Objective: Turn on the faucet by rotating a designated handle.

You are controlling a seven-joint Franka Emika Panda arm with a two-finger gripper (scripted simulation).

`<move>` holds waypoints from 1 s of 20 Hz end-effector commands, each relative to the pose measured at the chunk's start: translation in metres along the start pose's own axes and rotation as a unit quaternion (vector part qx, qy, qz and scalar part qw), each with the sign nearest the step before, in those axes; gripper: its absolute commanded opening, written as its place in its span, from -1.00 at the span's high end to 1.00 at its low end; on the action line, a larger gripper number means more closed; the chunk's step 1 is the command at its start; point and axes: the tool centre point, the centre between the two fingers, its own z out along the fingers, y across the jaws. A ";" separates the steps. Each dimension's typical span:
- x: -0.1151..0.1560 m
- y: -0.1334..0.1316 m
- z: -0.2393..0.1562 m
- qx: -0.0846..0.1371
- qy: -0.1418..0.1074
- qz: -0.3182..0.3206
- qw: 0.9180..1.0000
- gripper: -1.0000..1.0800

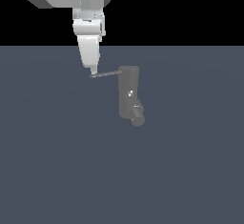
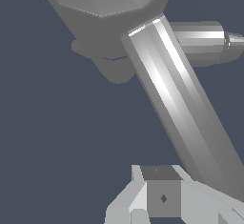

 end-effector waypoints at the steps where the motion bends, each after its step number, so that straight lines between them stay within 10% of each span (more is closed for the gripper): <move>1: -0.003 0.010 0.000 -0.002 0.000 -0.002 1.000 1.00; 20: 0.027 0.052 0.000 -0.001 0.000 -0.001 1.000 1.00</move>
